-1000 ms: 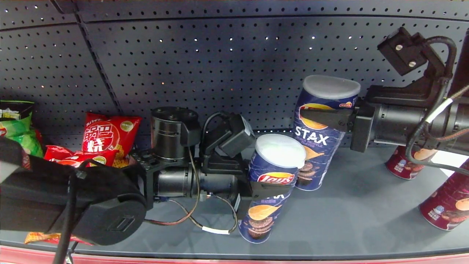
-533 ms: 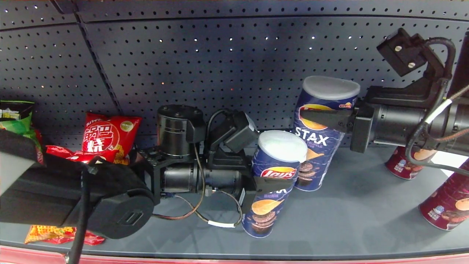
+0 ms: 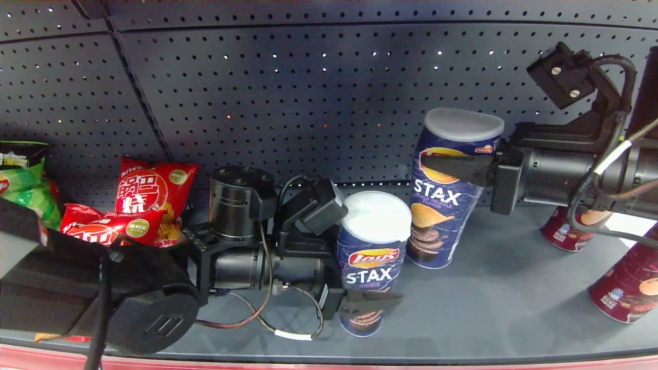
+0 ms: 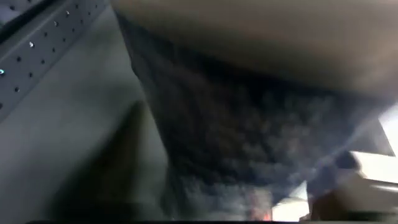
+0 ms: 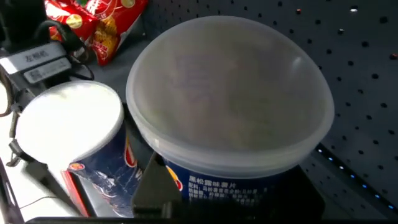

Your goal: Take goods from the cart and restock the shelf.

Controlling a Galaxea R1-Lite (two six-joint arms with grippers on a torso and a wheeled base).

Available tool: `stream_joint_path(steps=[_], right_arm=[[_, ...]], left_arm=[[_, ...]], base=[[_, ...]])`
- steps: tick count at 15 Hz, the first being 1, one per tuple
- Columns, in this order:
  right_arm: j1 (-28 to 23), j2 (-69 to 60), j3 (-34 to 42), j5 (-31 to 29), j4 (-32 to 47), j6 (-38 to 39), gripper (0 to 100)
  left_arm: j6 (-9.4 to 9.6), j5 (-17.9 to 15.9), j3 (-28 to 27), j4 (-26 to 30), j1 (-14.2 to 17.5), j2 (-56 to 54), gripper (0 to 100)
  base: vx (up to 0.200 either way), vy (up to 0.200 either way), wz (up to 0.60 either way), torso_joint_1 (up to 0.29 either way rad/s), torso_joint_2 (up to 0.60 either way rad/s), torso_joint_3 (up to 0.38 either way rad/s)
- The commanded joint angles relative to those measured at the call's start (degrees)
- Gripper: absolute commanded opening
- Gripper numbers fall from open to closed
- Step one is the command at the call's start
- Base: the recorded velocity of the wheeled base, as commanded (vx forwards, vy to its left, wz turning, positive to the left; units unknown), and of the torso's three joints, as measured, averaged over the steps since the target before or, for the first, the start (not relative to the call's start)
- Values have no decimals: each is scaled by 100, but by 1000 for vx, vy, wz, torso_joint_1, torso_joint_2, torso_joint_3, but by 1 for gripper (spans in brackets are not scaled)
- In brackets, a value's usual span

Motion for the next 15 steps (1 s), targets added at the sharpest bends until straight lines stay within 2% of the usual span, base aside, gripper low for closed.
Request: stream_joint_path(steps=[1,3,7,8,9,10,11,12,13,14,15], right_arm=[[5,-3,13,-1,-1,-4,0],[5,-3,13,-1,-1,-4,0],[5,32,5,8,-1,-4,0],[5,32,-4,8,-1,-4,0],[5,32,-4,-1,-1,-4,0],[5,23,-4,-1,-1,5,0],[5,14,-4,-1,-1,-4,0],[5,14,5,-1,-1,5,0],[5,14,13,-1,-1,5,0],[5,14,13,-1,-1,-4,0],[5,32,5,-1,-1,-4,0]], left_arm=[[6,-1,136,-11,87,-178,100],[6,-1,347,-11,113,-328,100],[-3,237,1604,-11,596,-1163,100],[-56,412,2070,-2,851,-1646,100],[-214,588,2281,-2,957,-1989,100],[-636,1160,2615,-11,1036,-2683,100],[-873,1529,2799,-11,1080,-3114,100],[-1023,1915,3054,33,1625,-3914,100],[-1005,1915,3054,86,2170,-4300,100],[-1005,1915,3010,209,3119,-5003,100],[-1005,1915,3063,428,3796,-5601,100]], base=[[0,0,0,0,0,0],[0,0,0,0,0,0],[0,0,0,0,0,0],[0,0,0,0,0,0],[0,0,0,0,0,0],[0,0,0,0,0,0],[0,0,0,0,0,0],[0,0,0,0,0,0],[0,0,0,0,0,0],[0,0,0,0,0,0],[0,0,0,0,0,0]])
